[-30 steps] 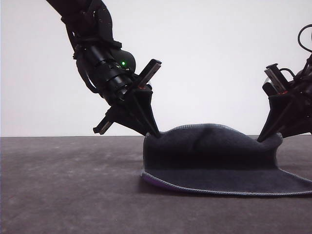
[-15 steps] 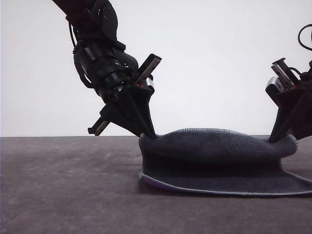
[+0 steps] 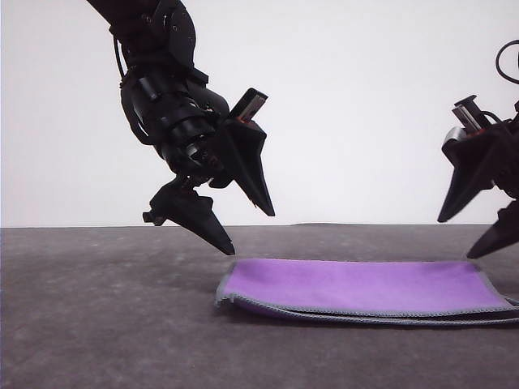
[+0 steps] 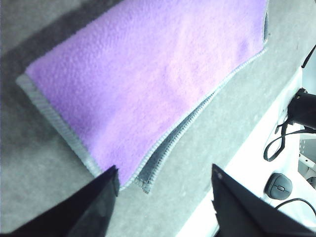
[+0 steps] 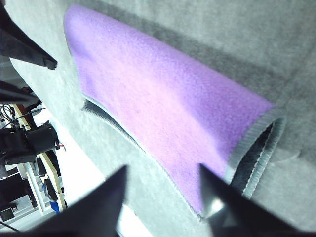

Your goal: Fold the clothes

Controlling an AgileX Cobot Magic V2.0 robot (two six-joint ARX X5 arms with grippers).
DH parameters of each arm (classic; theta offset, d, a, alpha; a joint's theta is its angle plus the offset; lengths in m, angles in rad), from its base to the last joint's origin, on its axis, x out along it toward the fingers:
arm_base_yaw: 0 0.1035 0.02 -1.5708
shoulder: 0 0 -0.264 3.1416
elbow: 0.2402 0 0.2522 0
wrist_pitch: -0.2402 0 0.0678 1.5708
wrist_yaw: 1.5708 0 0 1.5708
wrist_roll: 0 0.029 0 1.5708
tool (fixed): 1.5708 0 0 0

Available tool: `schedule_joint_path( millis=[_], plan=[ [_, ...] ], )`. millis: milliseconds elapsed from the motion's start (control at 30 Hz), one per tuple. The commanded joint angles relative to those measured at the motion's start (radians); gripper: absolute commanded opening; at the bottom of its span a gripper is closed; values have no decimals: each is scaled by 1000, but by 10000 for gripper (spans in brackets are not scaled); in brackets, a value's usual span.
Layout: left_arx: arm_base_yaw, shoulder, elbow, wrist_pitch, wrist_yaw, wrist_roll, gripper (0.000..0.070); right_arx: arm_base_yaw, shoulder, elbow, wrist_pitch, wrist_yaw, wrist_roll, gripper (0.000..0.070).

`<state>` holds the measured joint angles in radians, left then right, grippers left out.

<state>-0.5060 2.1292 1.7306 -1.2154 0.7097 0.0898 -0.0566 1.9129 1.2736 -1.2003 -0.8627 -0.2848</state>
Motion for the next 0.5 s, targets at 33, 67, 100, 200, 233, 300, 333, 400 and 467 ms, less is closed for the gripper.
schedule_joint_path(
  millis=[33, 67, 100, 200, 233, 300, 333, 400, 467],
  plan=[
    [-7, 29, 27, -13, 9, 16, 397, -1, 21, 26, -7, 0, -20, 392],
    [-7, 29, 27, -18, 9, 19, 397, -1, 20, 30, -10, 0, -21, 397],
    [-7, 29, 28, -24, 9, 27, 397, -1, 19, 38, -17, 1, -26, 411],
    [4, 24, 32, -33, 9, 36, 396, -1, 9, 69, -54, 1, -44, 429],
    [8, 21, 35, -37, 9, 38, 396, -1, 2, 79, -63, 2, -45, 429],
    [18, 15, 49, -48, 8, 47, 396, -1, -21, 97, -75, 9, -46, 429],
    [24, 11, 58, -50, 5, 49, 396, -2, -35, 103, -79, 15, -46, 429],
    [35, 0, 78, -49, -4, 51, 396, -6, -71, 113, -84, 35, -45, 429],
    [48, -13, 106, -52, -17, 51, 396, -8, -114, 116, -84, 53, -42, 429]
  ],
)
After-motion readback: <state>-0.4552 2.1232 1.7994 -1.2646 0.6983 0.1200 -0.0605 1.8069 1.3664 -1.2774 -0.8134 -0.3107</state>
